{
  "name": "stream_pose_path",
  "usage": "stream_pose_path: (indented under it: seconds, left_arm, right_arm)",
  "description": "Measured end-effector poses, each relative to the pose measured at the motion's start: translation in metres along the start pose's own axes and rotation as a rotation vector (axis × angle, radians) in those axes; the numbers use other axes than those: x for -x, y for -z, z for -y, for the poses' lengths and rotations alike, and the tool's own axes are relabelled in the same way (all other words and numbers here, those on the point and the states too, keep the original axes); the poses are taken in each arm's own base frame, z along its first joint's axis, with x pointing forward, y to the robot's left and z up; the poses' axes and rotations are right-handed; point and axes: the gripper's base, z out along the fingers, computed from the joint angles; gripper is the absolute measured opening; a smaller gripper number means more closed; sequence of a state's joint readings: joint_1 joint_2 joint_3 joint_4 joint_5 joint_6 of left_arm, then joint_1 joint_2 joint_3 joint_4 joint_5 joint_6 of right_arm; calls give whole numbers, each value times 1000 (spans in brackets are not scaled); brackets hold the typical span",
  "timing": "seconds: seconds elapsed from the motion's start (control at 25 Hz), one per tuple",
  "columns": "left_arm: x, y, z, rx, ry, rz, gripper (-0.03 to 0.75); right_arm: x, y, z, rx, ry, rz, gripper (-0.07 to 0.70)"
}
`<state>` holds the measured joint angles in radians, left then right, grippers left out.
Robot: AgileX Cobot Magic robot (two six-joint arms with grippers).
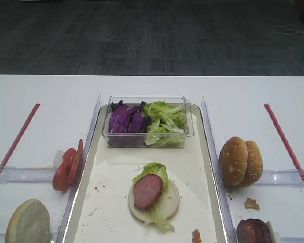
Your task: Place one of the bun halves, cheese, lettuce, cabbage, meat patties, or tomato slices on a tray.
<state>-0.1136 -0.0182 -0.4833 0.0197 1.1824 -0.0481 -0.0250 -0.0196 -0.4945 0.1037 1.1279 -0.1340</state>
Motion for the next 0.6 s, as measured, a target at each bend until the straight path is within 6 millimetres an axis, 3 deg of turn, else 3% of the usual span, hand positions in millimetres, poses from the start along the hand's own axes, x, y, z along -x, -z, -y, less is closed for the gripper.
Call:
stream_pose_path:
  seconds: [0.6]
  left_arm:
    - [0, 0, 0, 0, 0, 0, 474]
  right_arm:
    - [-6, -5, 0, 5, 4, -47, 412]
